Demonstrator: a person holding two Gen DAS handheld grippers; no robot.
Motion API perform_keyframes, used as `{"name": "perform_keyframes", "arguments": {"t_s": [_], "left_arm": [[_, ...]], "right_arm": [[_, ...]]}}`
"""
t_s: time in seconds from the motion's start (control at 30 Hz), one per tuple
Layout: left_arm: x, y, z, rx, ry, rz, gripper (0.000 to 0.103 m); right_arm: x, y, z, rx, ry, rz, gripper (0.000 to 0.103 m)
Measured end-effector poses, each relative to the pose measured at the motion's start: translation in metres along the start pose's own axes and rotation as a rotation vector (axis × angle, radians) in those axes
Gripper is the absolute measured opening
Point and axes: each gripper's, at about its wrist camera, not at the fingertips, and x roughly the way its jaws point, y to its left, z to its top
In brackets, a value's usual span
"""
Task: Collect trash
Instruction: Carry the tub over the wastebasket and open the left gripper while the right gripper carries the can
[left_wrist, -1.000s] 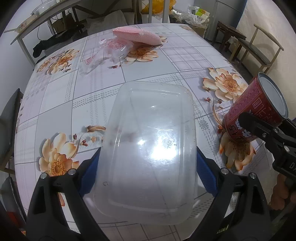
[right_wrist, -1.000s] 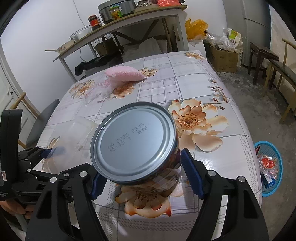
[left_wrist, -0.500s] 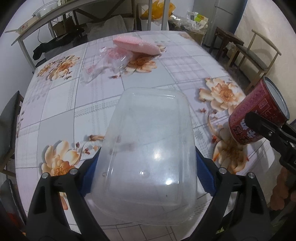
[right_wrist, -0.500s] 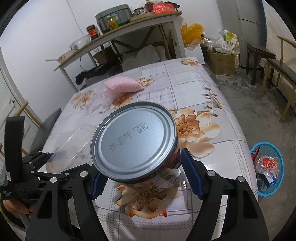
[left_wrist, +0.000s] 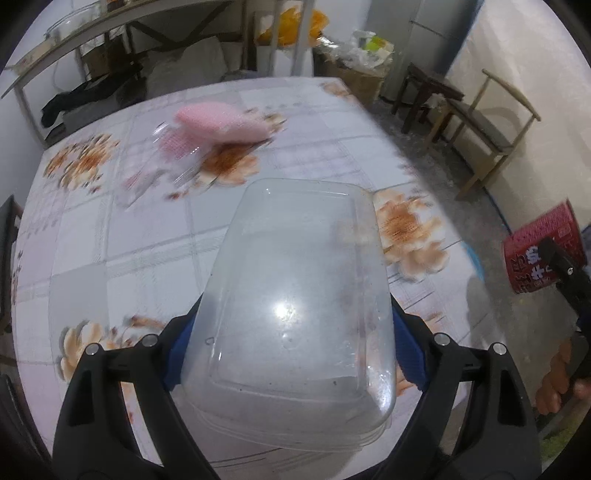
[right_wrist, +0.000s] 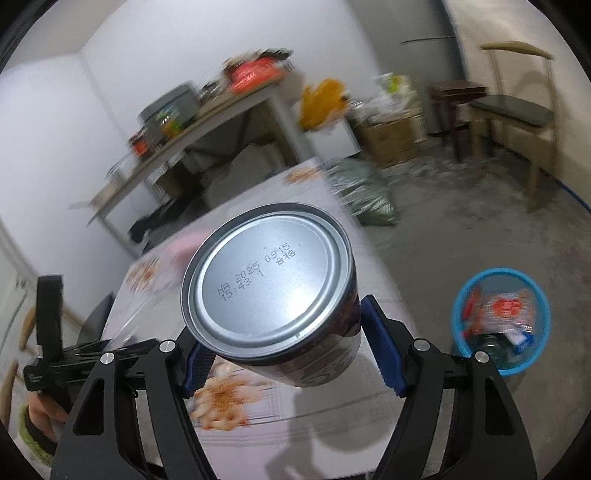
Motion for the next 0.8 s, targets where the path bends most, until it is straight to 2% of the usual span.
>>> {"name": "perform_keyframes", "arguments": {"t_s": [0.1,0.2,0.3,0.33,0.4,0.47,0.53,0.7,0.8], "left_arm": [[-0.005,-0.031,0.016,0.055,-0.018,-0.046,0.084],[-0.006,-0.083,0.041,0.133,-0.016,-0.146,0.084],[0.003,-0.132,0.059,0.188,0.024,-0.252,0.084],[0.013,-0.159,0.067,0.212,0.059,-0.301,0.084],[0.028,-0.192,0.074,0.247,0.093,-0.336,0.084],[0.058,-0.235,0.081,0.278,0.162,-0.378,0.084],[0.096,-0.268,0.084,0.262,0.261,-0.417,0.084],[0.185,-0.324,0.081,0.193,0.405,-0.388,0.084],[0.228,-0.345,0.081,0.131,0.439,-0.379,0.088]], "right_arm": [[-0.025,-0.049,0.004,0.09,-0.067,-0.088,0.071],[-0.047,-0.101,-0.003,0.202,-0.108,-0.184,0.071],[-0.061,-0.147,-0.016,0.303,-0.119,-0.269,0.071],[-0.065,-0.161,-0.022,0.332,-0.119,-0.289,0.071],[-0.065,-0.185,-0.033,0.385,-0.109,-0.32,0.071],[-0.058,-0.21,-0.043,0.431,-0.08,-0.356,0.071],[-0.051,-0.226,-0.048,0.465,-0.054,-0.38,0.071],[-0.044,-0.255,-0.06,0.539,-0.016,-0.391,0.071],[-0.045,-0.26,-0.061,0.547,-0.01,-0.4,0.071]]}}
